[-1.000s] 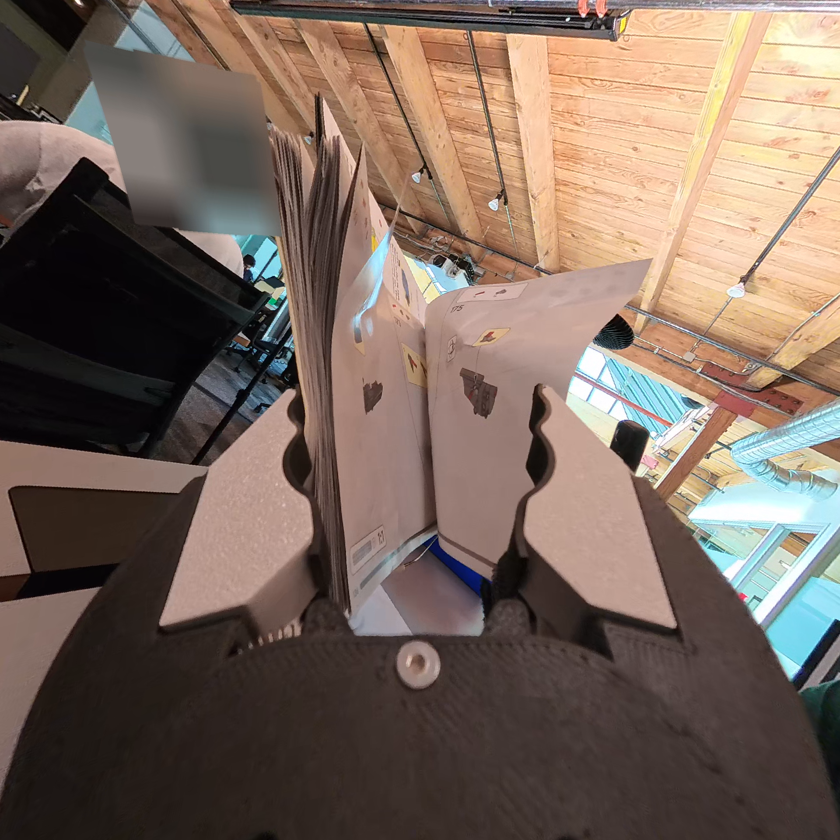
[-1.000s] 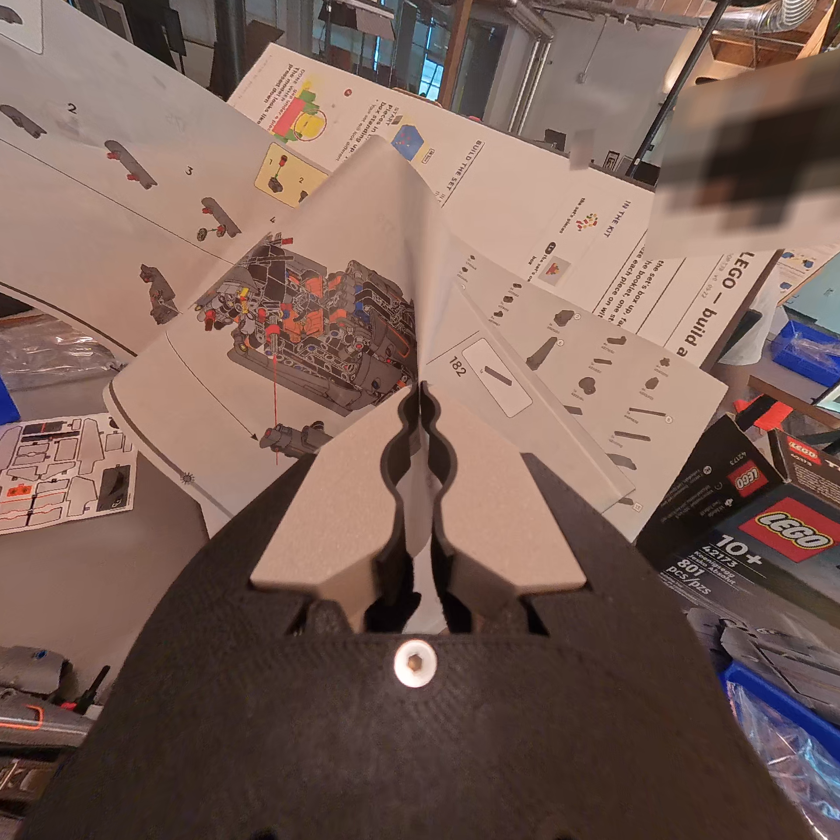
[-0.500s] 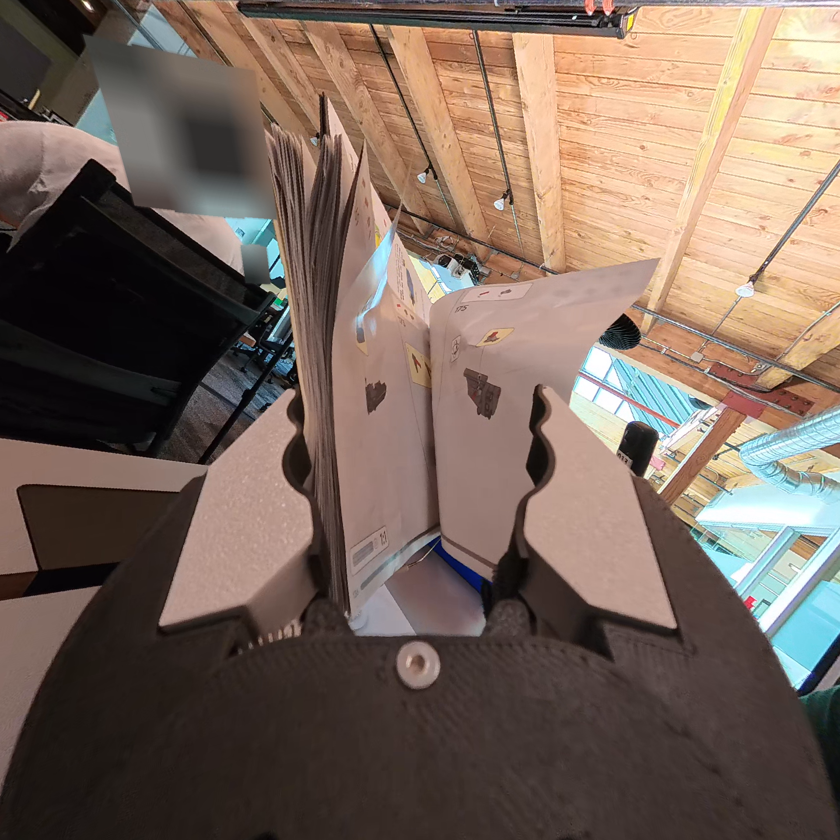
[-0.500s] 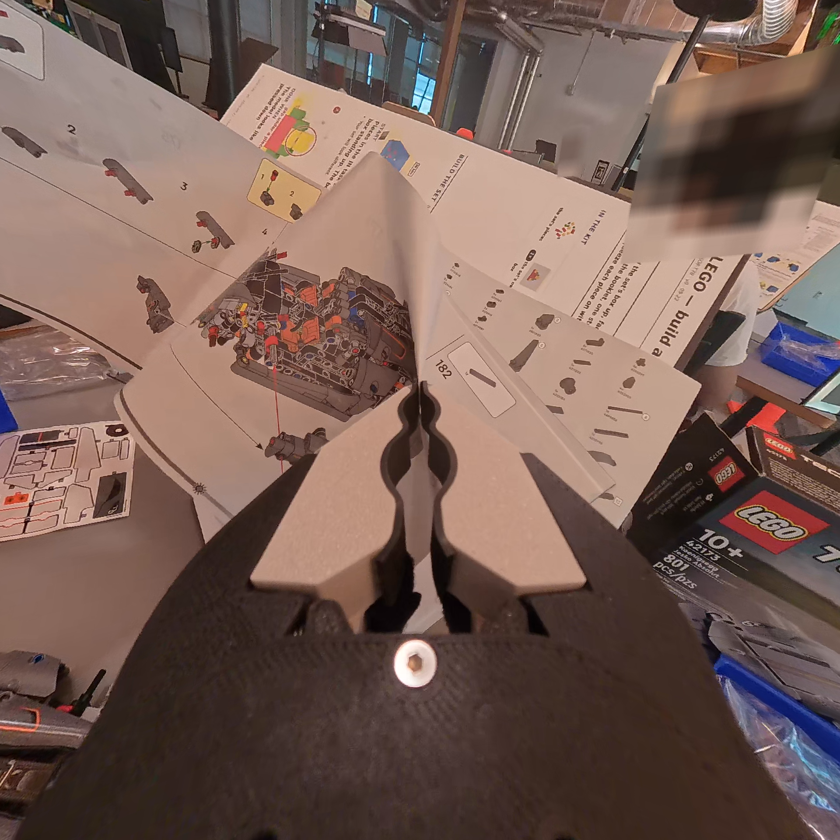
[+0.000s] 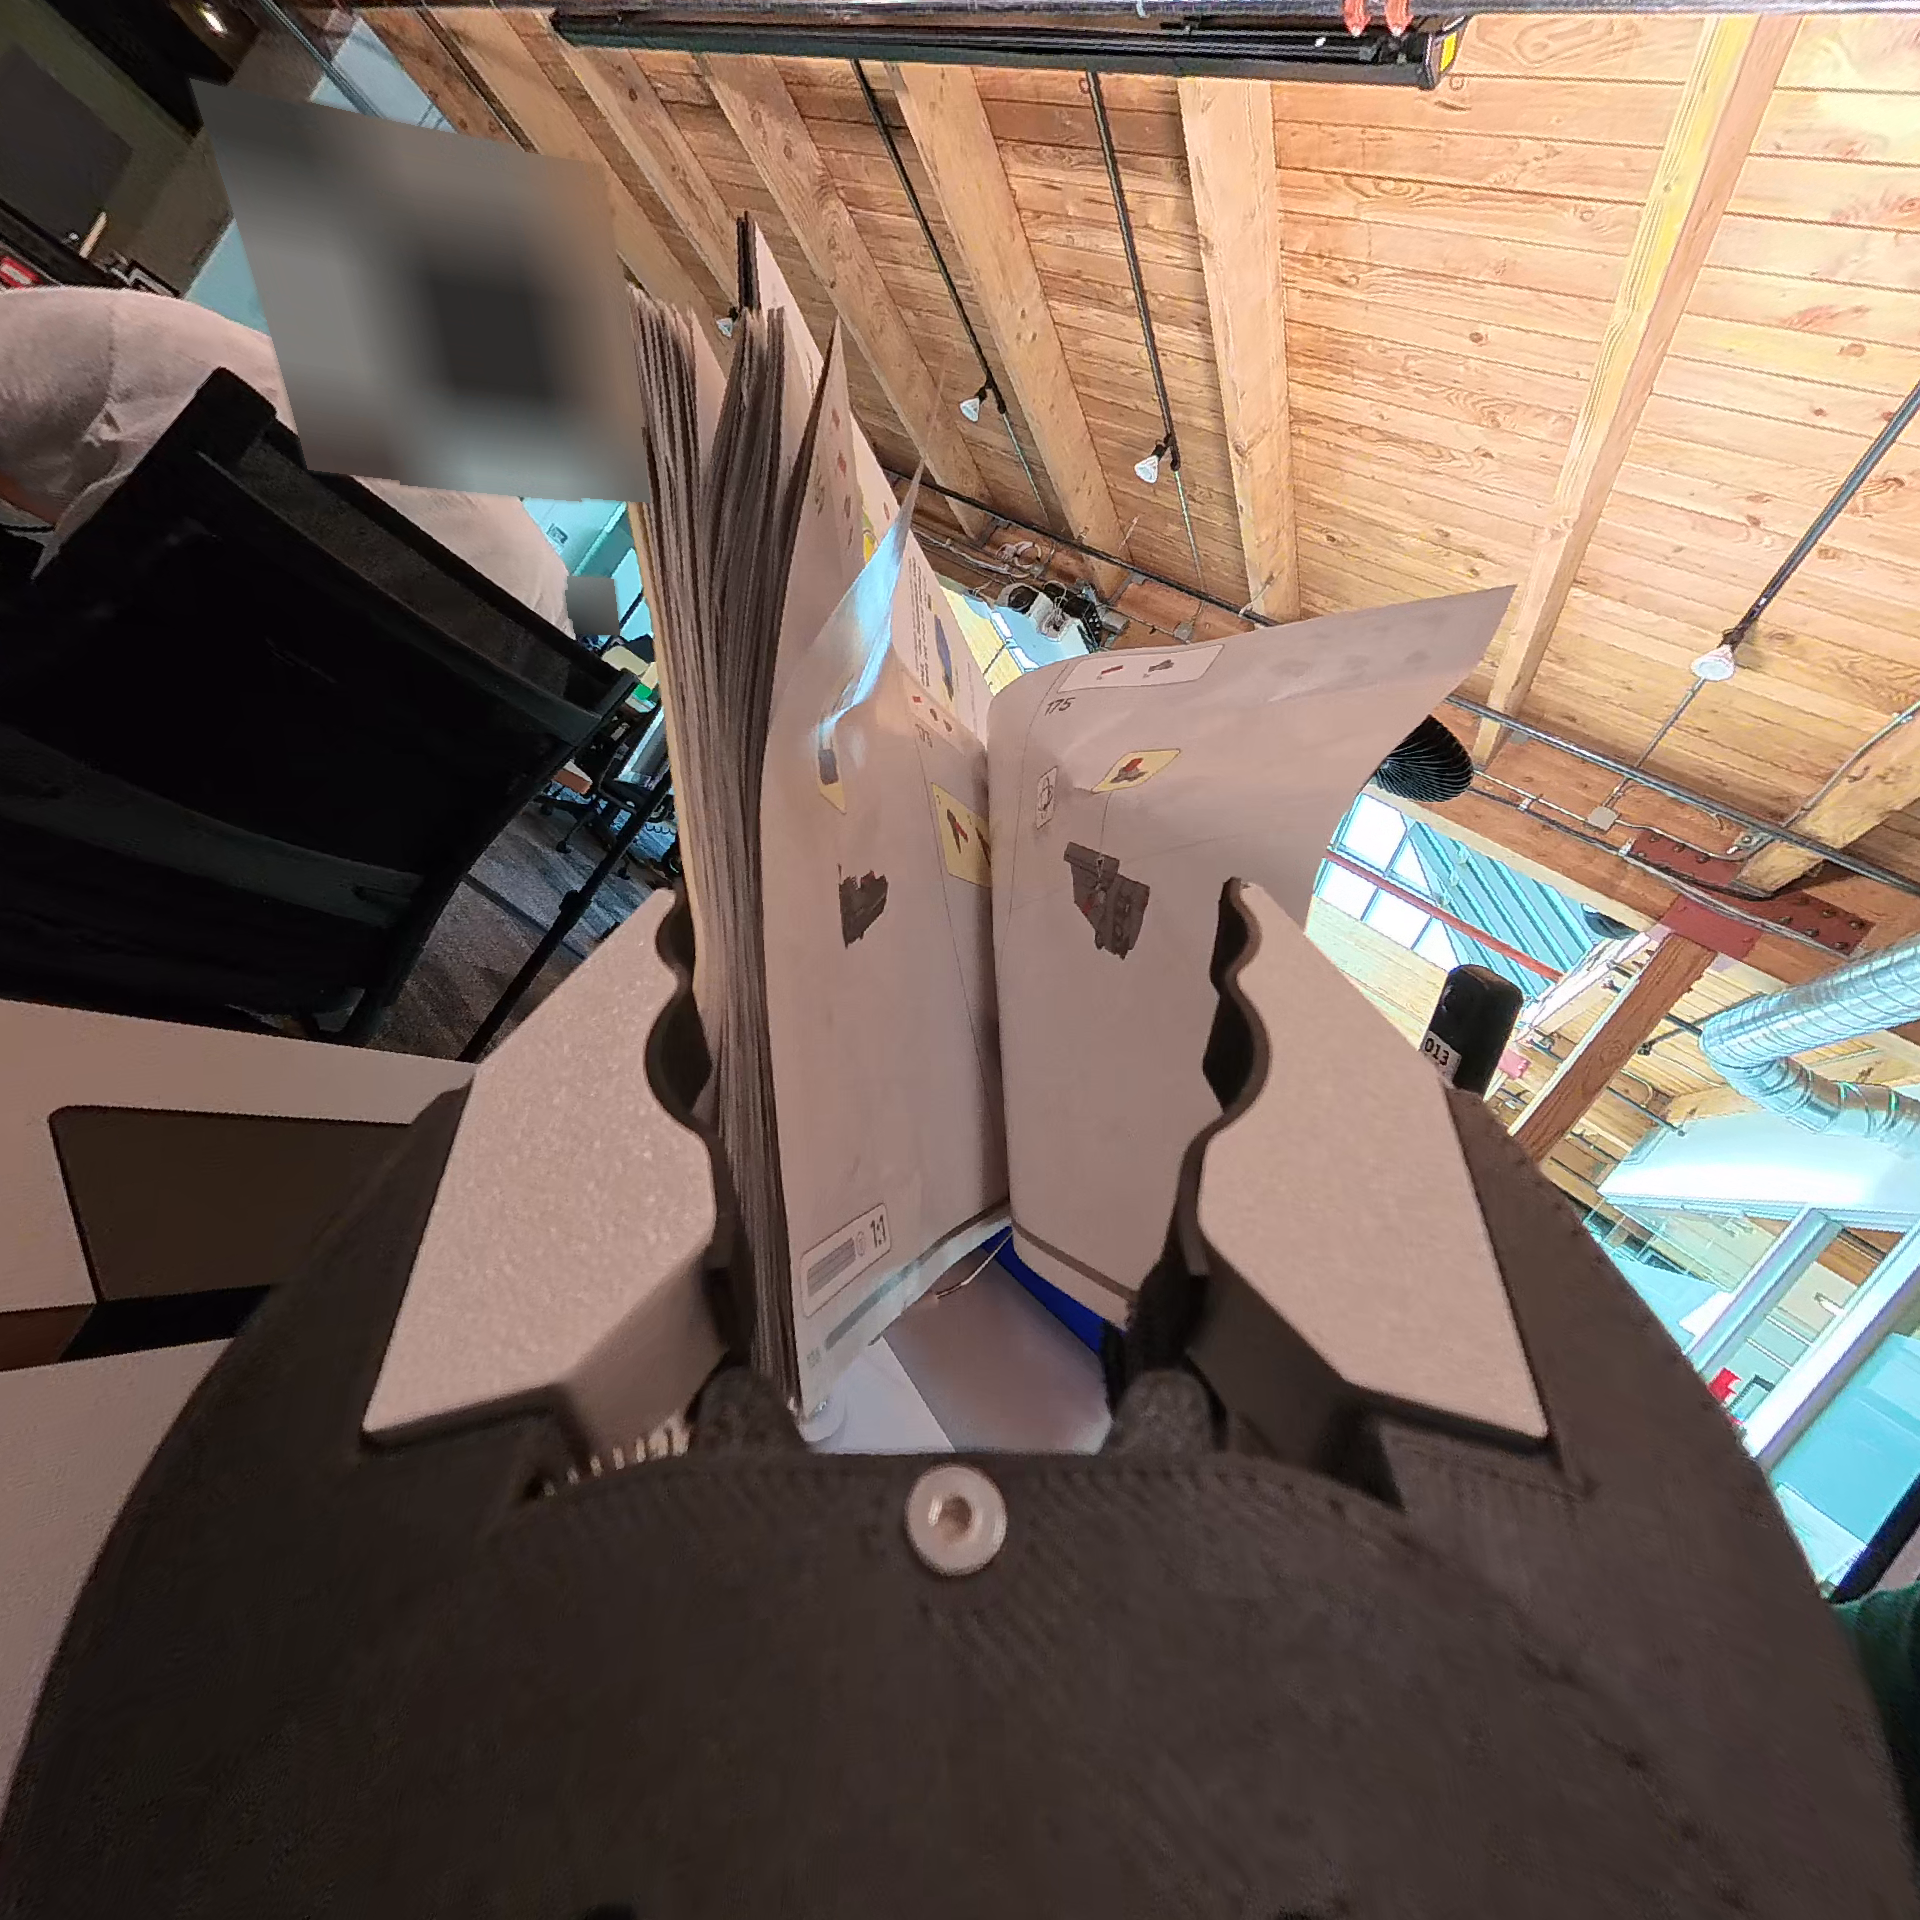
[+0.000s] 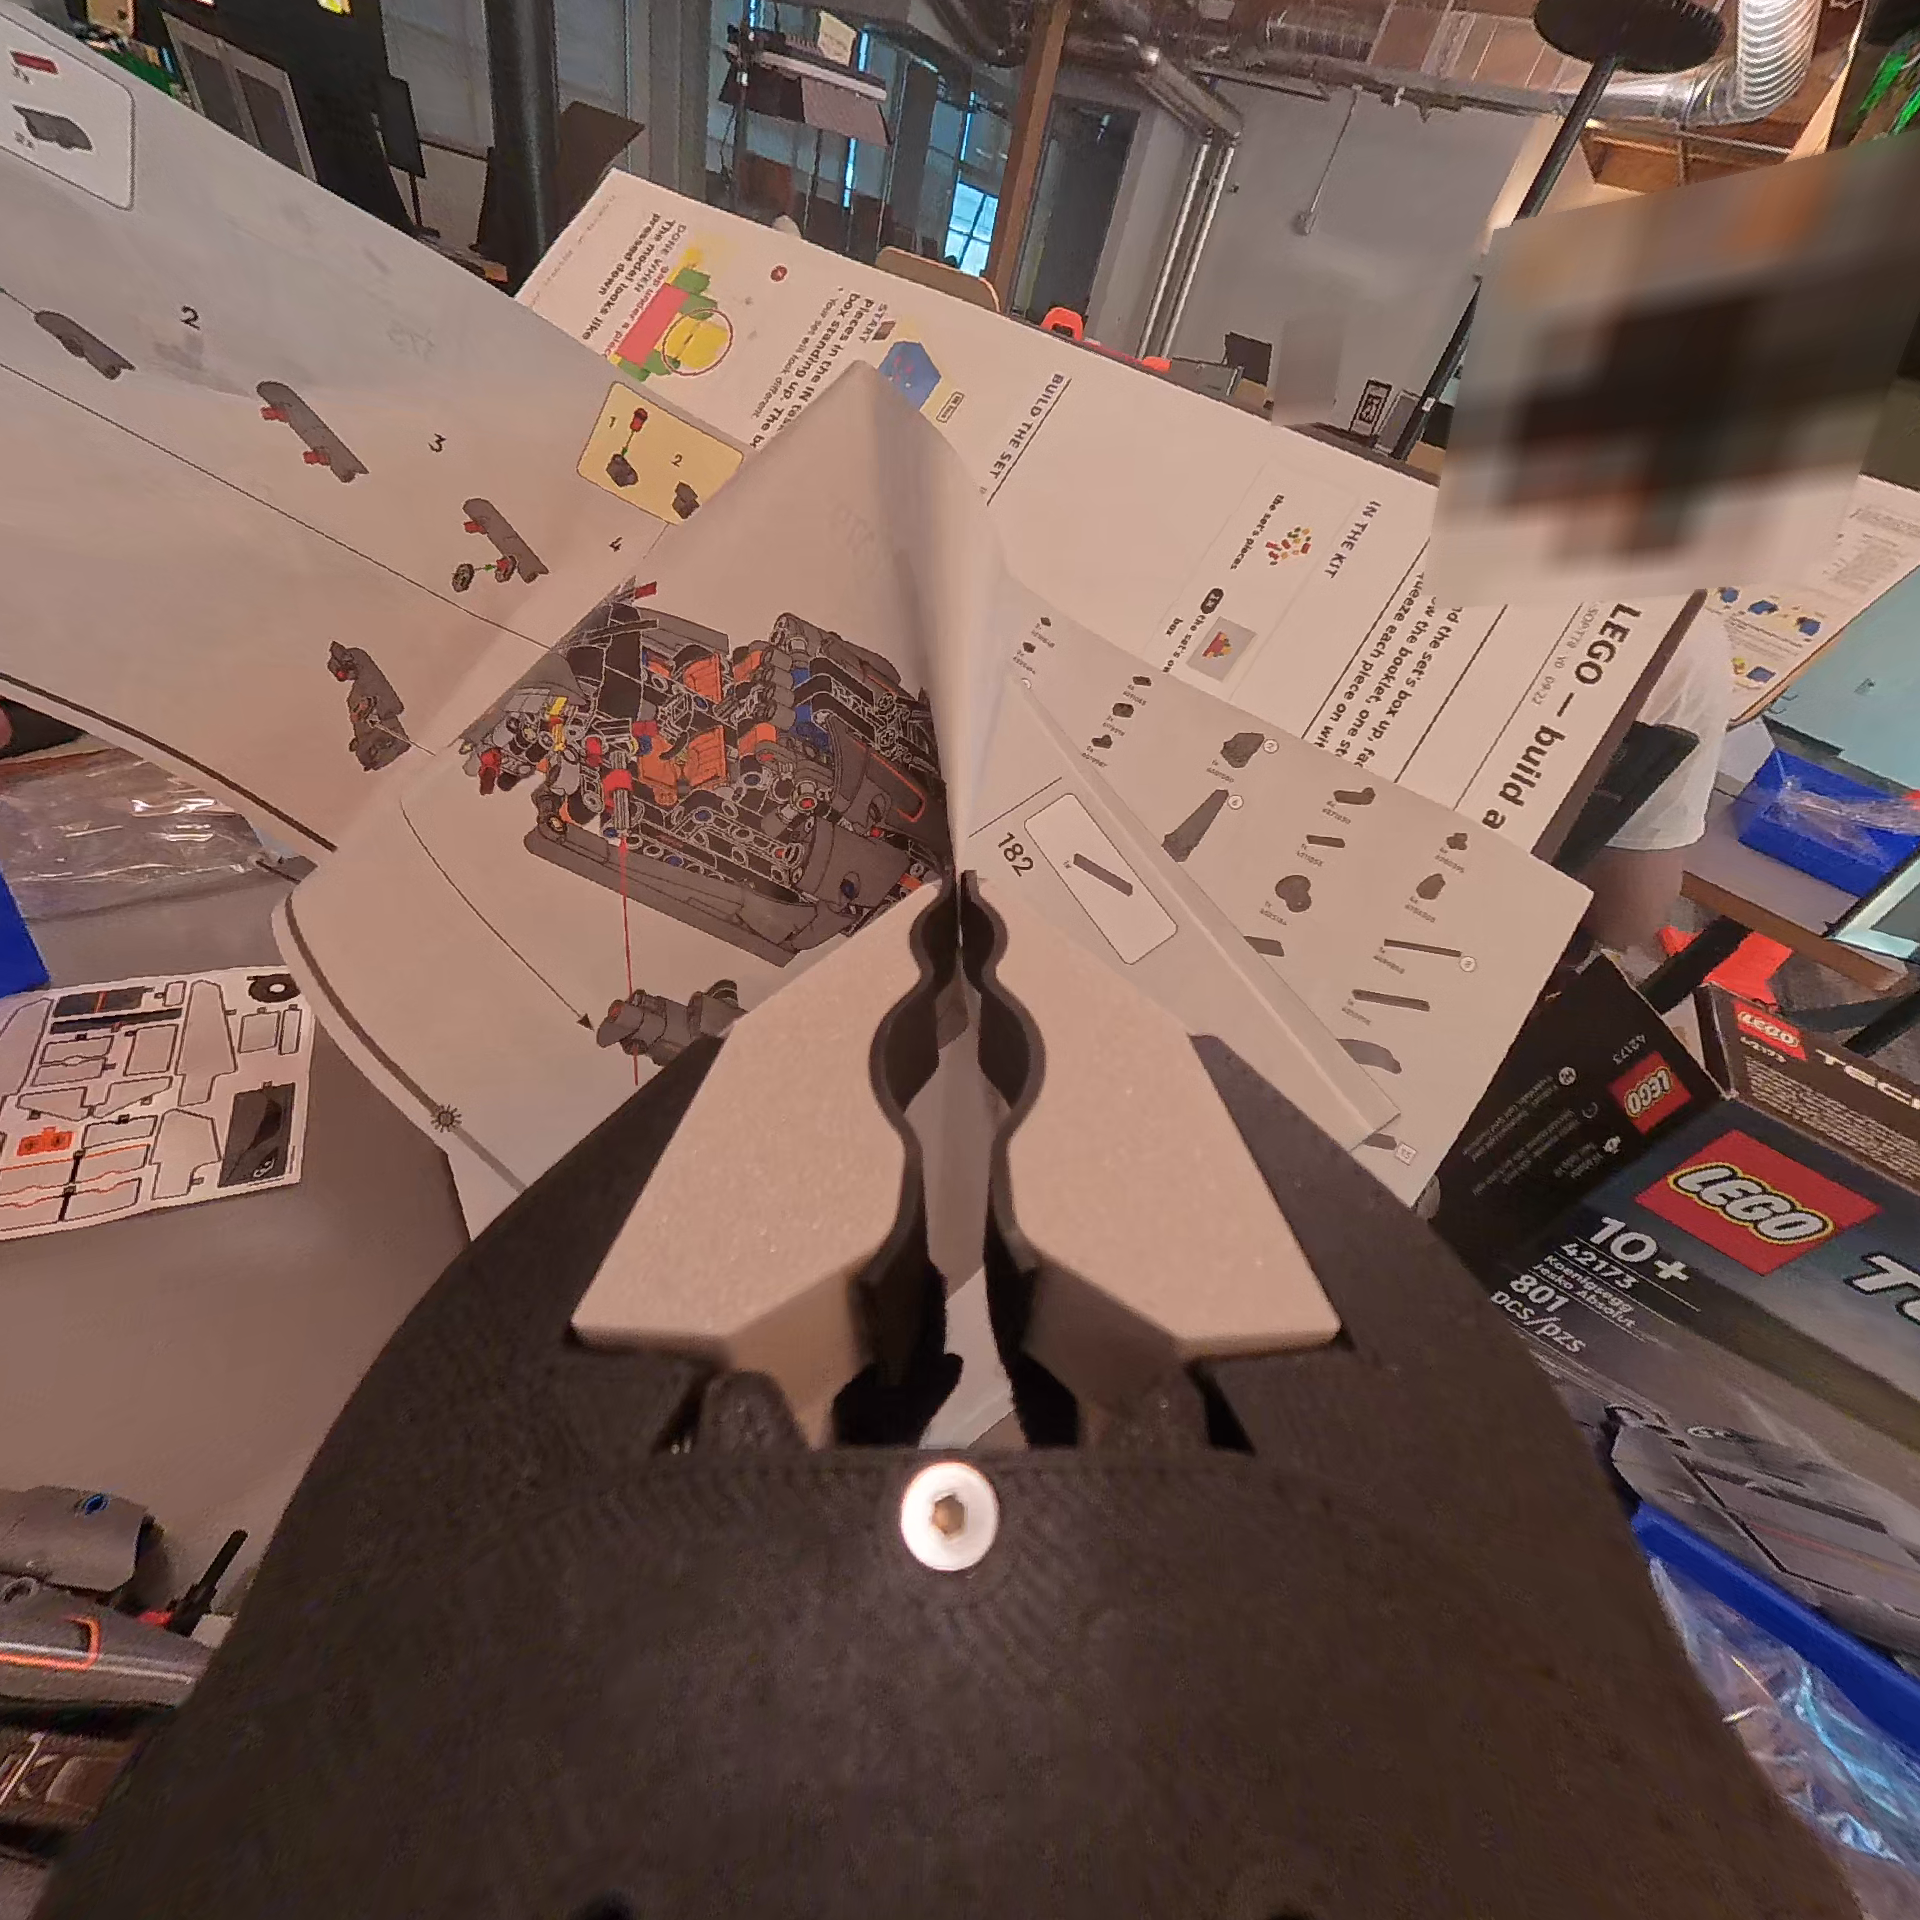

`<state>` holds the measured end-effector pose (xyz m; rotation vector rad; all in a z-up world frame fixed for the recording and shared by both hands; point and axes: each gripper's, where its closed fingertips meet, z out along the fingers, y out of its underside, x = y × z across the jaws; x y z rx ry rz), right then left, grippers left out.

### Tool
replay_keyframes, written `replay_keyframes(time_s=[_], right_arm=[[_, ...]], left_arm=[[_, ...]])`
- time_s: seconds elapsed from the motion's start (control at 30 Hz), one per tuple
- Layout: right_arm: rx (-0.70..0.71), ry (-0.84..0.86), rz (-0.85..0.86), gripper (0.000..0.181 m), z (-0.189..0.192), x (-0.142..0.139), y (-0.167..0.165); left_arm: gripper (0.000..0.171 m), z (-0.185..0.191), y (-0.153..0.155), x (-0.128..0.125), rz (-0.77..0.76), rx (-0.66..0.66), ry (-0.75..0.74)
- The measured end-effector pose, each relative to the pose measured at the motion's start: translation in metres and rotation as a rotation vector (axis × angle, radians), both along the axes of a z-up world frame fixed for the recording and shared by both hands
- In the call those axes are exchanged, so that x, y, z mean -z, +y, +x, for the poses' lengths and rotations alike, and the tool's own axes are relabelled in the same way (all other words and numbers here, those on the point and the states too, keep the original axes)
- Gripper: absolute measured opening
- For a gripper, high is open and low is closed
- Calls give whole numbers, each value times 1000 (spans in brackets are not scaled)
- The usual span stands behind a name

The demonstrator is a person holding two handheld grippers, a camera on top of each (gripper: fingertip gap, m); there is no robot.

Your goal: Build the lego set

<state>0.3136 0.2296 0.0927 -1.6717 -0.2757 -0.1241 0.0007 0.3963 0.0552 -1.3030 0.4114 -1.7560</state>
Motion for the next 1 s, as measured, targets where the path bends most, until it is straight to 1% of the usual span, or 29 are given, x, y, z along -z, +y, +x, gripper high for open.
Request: replay_keyframes(time_s=[0.37, 0.5, 0.53, 0.57, 0.67, 0.77, 0.87, 1.0], right_arm=[[2, 0, 5, 0, 0, -1, 0], [24, 12, 29, 1, 4, -6, -2], [38, 16, 41, 8, 6, -9, -3], [52, 15, 52, 9, 8, -12, -5], [76, 12, 87, 10, 12, -21, -13], [67, 29, 126, 11, 11, -34, -24], [49, 32, 181, 12, 3, -53, -39], [6, 29, 245, 11, -18, -77, -67]], left_arm=[[97, -1, 0, 0, -1, 0, -1], [97, -1, 0, -1, 2, 1, 0], [96, -1, 0, -1, 2, 0, 0], [96, 0, 0, 0, 0, 0, -1], [96, -1, 0, 0, -2, 2, -4], [96, -1, 0, -1, -2, 5, -6], [97, -1, -1, -2, -3, 3, -6], [100, -1, -3, -6, 8, -12, 8]])
